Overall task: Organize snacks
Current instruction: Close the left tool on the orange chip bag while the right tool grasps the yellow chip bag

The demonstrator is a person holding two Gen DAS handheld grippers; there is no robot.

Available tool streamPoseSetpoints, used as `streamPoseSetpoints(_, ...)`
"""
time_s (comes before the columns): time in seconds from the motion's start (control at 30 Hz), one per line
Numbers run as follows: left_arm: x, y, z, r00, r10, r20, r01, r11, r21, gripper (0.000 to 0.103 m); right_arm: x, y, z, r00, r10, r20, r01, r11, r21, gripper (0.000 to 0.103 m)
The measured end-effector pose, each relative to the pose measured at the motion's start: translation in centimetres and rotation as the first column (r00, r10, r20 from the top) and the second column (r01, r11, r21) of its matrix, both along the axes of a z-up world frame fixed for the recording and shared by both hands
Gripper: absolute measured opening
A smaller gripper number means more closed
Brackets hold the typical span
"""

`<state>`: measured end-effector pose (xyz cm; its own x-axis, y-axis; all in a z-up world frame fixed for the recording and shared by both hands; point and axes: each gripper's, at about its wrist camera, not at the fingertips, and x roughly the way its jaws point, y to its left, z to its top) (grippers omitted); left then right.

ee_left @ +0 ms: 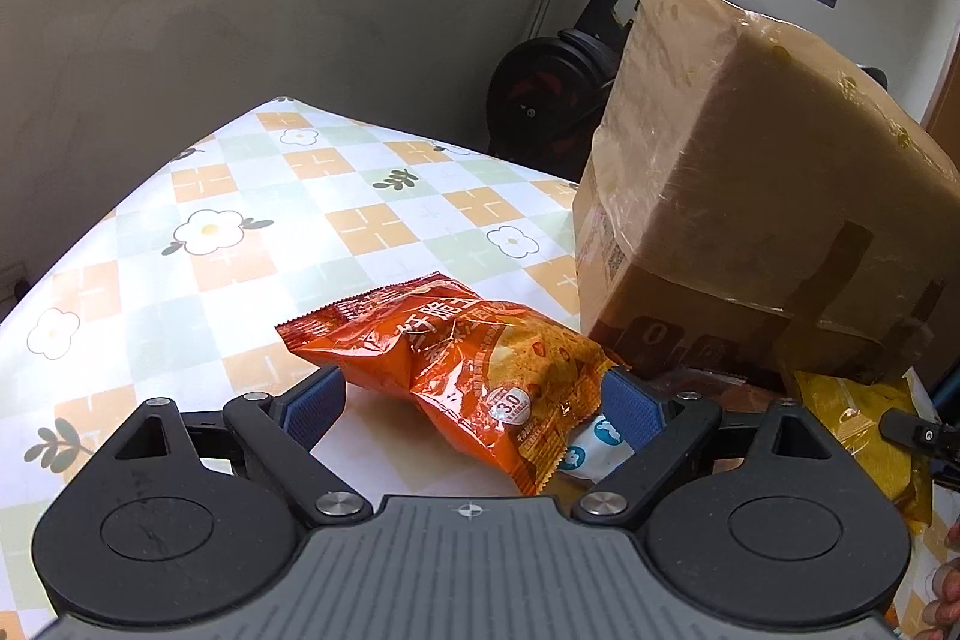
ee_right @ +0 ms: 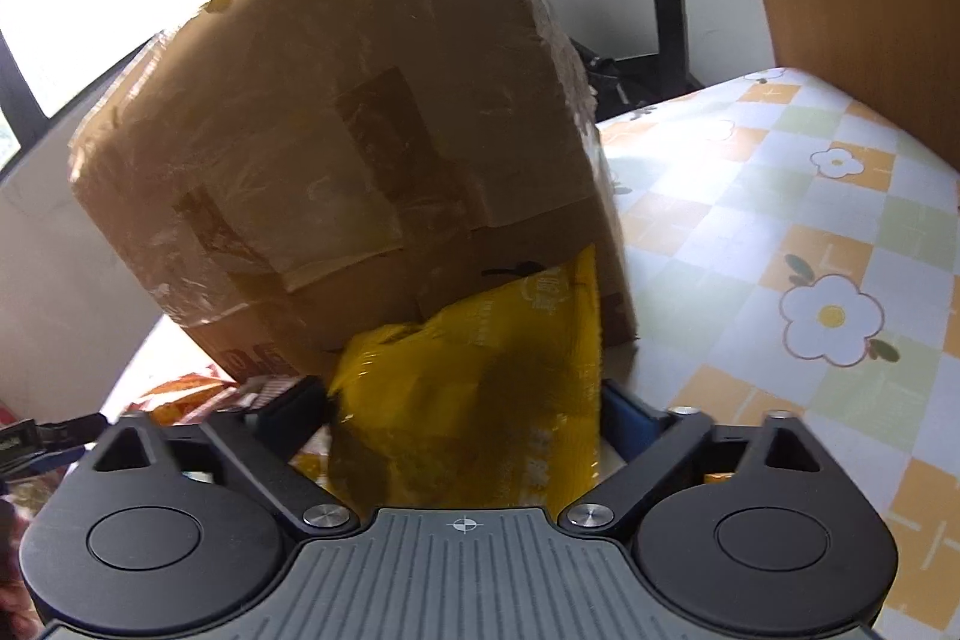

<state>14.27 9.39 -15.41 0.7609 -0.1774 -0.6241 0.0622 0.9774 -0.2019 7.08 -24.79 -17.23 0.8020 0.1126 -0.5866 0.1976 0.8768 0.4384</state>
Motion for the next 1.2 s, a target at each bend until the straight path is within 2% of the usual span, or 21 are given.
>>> streamPoseSetpoints(0.2, 1.4, 1.3, -0.8, 0.997, 0.061, -0.051, -0.066, 0.994, -0.086, 0.093, -0.5, 0.6, 0.1, 1.000, -0.001, 0.026, 0.001, 1.000, -0.007, 0.077)
streamPoseSetpoints(0.33, 2.9, 1.9, -1.9, 0.987, 0.134, -0.090, -0.147, 0.976, -0.162, 0.093, -0.4, 0.4, 0.0, 1.000, -0.004, 0.029, 0.004, 1.000, 0.003, 0.076)
streamPoseSetpoints(0.5, 4.3, 0.9, -3.1, 0.983, 0.145, -0.111, -0.160, 0.977, -0.143, 0.093, -0.4, 0.4, 0.0, 1.000, -0.004, 0.027, 0.004, 1.000, 0.005, 0.076)
streamPoseSetpoints(0.6, 4.7, 1.1, -4.0, 0.980, 0.165, -0.114, -0.185, 0.963, -0.198, 0.093, -0.4, 0.4, -0.2, 1.000, -0.007, 0.025, 0.007, 1.000, 0.010, 0.076)
streamPoseSetpoints(0.7, 5.1, 1.1, -4.9, 0.979, 0.173, -0.111, -0.193, 0.960, -0.203, 0.092, -0.5, 0.1, -0.3, 1.000, -0.014, 0.020, 0.014, 1.000, 0.022, 0.077)
streamPoseSetpoints(0.77, 5.1, 1.1, -5.0, 0.983, 0.159, -0.096, -0.176, 0.962, -0.210, 0.077, -0.5, 0.1, -0.3, 1.000, -0.015, 0.019, 0.014, 1.000, 0.028, 0.077)
streamPoseSetpoints(0.9, 4.8, 0.5, -4.0, 0.985, 0.163, -0.061, -0.169, 0.979, -0.117, 0.054, -0.6, 0.2, -0.1, 1.000, -0.010, 0.029, 0.009, 1.000, 0.027, 0.074)
streamPoseSetpoints(1.03, 4.0, 0.6, -2.8, 0.987, 0.155, -0.035, -0.157, 0.984, -0.081, 0.045, -0.8, 0.4, 0.0, 0.999, -0.004, 0.041, 0.002, 0.999, 0.034, 0.072)
streamPoseSetpoints(1.2, 2.5, 0.7, -1.2, 0.989, 0.149, 0.016, -0.149, 0.988, -0.045, 0.044, -1.2, 0.5, 0.3, 0.998, -0.011, 0.059, 0.008, 0.999, 0.045, 0.071)
